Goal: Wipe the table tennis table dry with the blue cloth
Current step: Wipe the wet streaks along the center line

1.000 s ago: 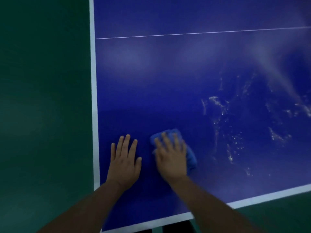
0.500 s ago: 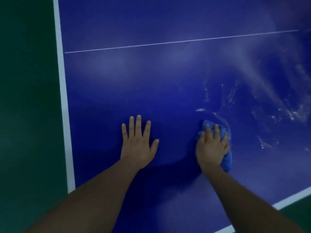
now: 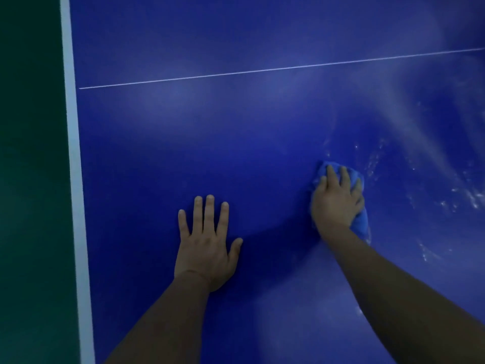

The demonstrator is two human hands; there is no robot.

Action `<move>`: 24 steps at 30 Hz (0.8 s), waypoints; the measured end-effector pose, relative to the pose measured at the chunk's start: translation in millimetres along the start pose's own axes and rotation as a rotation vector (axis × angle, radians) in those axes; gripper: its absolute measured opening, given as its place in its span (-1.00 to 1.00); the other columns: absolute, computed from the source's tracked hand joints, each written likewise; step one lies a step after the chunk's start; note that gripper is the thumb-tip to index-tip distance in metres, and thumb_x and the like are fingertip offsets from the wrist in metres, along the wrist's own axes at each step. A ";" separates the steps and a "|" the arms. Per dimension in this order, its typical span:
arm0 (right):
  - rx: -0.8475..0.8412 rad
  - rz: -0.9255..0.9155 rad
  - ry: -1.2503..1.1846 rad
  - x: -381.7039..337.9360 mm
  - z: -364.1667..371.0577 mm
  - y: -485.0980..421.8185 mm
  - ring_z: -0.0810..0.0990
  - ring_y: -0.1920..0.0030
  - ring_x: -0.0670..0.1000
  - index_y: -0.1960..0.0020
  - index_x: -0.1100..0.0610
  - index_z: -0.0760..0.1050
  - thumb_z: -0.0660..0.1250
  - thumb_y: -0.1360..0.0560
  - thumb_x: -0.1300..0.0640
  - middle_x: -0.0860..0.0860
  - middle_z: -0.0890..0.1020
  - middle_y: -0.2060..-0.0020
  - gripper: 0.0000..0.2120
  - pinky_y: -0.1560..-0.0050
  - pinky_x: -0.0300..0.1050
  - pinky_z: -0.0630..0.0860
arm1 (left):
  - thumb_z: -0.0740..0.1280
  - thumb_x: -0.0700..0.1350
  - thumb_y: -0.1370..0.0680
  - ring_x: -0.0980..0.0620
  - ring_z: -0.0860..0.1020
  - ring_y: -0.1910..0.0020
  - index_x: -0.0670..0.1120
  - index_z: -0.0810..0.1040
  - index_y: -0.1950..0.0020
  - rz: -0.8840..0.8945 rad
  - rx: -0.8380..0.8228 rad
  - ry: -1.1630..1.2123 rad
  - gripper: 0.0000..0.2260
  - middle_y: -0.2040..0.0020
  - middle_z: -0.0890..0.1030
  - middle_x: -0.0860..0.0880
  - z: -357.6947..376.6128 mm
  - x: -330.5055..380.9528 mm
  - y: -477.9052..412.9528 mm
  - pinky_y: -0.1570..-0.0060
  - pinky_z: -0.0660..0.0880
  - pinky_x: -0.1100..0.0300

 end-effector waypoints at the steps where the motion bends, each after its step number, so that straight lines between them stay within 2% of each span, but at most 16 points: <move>1: 0.025 -0.033 0.003 3.3 0.0 15.0 0.11 -0.57 0.22 -0.53 -0.08 0.35 0.00 -0.68 -0.10 -0.03 0.26 -0.57 -0.55 -0.48 0.32 0.12 | -0.10 0.31 -0.63 -0.26 -0.11 -0.61 -0.10 0.01 -0.64 0.001 0.000 0.006 -0.30 -0.63 -0.01 -0.22 0.2 0.6 -0.5 -0.49 -0.06 -0.38; 3: 0.040 -0.334 0.036 -13.0 8.3 53.9 0.24 -0.52 0.28 -0.46 -0.01 0.45 0.01 -0.65 -0.10 0.04 0.38 -0.51 -0.52 -0.39 0.36 0.27 | -0.06 0.29 -0.62 -0.26 -0.06 -0.61 -0.11 0.07 -0.63 0.003 0.008 0.014 -0.31 -0.62 0.03 -0.23 0.3 0.5 -1.8 -0.48 -0.02 -0.39; 5: -0.039 -0.639 0.110 -44.1 27.0 79.7 0.24 -0.53 0.23 -0.45 -0.02 0.46 0.01 -0.65 -0.11 0.02 0.41 -0.50 -0.53 -0.39 0.34 0.28 | -0.05 0.29 -0.62 -0.27 -0.04 -0.61 -0.11 0.09 -0.63 0.008 0.006 0.005 -0.31 -0.62 0.05 -0.24 0.1 1.0 -1.8 -0.48 0.01 -0.39; 6: -0.068 -0.717 0.099 -65.5 33.4 79.8 0.21 -0.55 0.19 -0.45 -0.05 0.45 0.02 -0.65 -0.12 -0.01 0.40 -0.50 -0.54 -0.41 0.32 0.25 | -0.05 0.29 -0.62 -0.27 -0.04 -0.61 -0.11 0.09 -0.63 0.008 0.001 -0.002 -0.31 -0.62 0.05 -0.24 0.0 0.9 -1.7 -0.48 0.01 -0.39; 9: -0.070 -0.780 0.075 -127.6 42.9 46.9 0.17 -0.56 0.18 -0.49 -0.08 0.39 0.02 -0.66 -0.12 -0.03 0.35 -0.53 -0.55 -0.46 0.28 0.20 | -0.04 0.29 -0.62 -0.25 -0.05 -0.61 -0.11 0.07 -0.63 -0.004 0.000 -0.017 -0.31 -0.62 0.04 -0.23 -0.9 1.3 -1.4 -0.48 0.01 -0.37; 11: -0.072 -0.717 0.147 -138.4 42.3 7.9 0.16 -0.56 0.20 -0.51 -0.10 0.34 0.05 -0.67 -0.10 -0.02 0.31 -0.55 -0.57 -0.44 0.28 0.20 | -0.05 0.29 -0.62 -0.25 -0.06 -0.61 -0.11 0.06 -0.63 -0.012 -0.005 -0.014 -0.31 -0.63 0.03 -0.22 -0.1 0.8 -1.0 -0.49 0.01 -0.37; 16: 0.066 -0.111 0.084 -40.0 0.2 -74.0 0.12 -0.57 0.19 -0.55 -0.14 0.28 0.04 -0.69 -0.09 -0.07 0.23 -0.58 -0.57 -0.46 0.26 0.14 | -0.06 0.30 -0.63 -0.25 -0.07 -0.61 -0.11 0.06 -0.63 0.000 0.004 -0.012 -0.31 -0.63 0.02 -0.22 1.4 -0.7 -0.7 -0.49 0.01 -0.37; 19: 0.044 0.072 0.048 -9.3 -16.8 -81.4 0.01 -0.60 0.17 -0.56 -0.14 0.26 0.00 -0.70 -0.11 -0.08 0.17 -0.60 -0.56 -0.50 0.26 0.02 | -0.04 0.29 -0.62 -0.25 -0.05 -0.61 -0.12 0.10 -0.63 0.006 0.004 -0.003 -0.31 -0.62 0.04 -0.22 2.7 0.1 -0.7 -0.48 0.03 -0.38; 21: 0.042 0.033 0.039 -29.4 -16.4 -83.9 0.00 -0.60 0.17 -0.57 -0.13 0.25 -0.02 -0.70 -0.11 -0.07 0.16 -0.60 -0.55 -0.51 0.27 0.00 | -0.05 0.30 -0.63 -0.24 -0.07 -0.61 -0.11 0.09 -0.63 0.000 -0.001 -0.003 -0.31 -0.63 0.02 -0.21 3.0 1.5 -1.8 -0.48 0.02 -0.38; 22: 0.043 -0.059 0.049 -47.6 -10.3 -83.0 0.02 -0.60 0.18 -0.57 -0.12 0.25 -0.01 -0.69 -0.10 -0.06 0.18 -0.60 -0.55 -0.51 0.27 0.03 | -0.06 0.31 -0.63 -0.24 -0.08 -0.61 -0.11 0.07 -0.63 -0.008 -0.002 -0.005 -0.31 -0.63 0.01 -0.21 2.8 0.9 -1.8 -0.49 0.00 -0.37; 24: 0.013 -0.368 0.107 -89.4 4.9 -70.5 0.11 -0.57 0.22 -0.55 -0.09 0.28 0.02 -0.68 -0.07 -0.03 0.24 -0.58 -0.55 -0.49 0.26 0.13 | -0.10 0.31 -0.63 -0.23 -0.14 -0.61 -0.10 0.01 -0.64 -0.016 -0.018 -0.019 -0.30 -0.64 -0.05 -0.20 2.2 0.2 -2.0 -0.50 -0.05 -0.36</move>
Point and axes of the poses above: each hand's wrist, its own y-axis away from the middle knuckle, its own z-axis out of the palm, x = y × z, the point moved 2 cm from there along -y, towards the middle knuckle
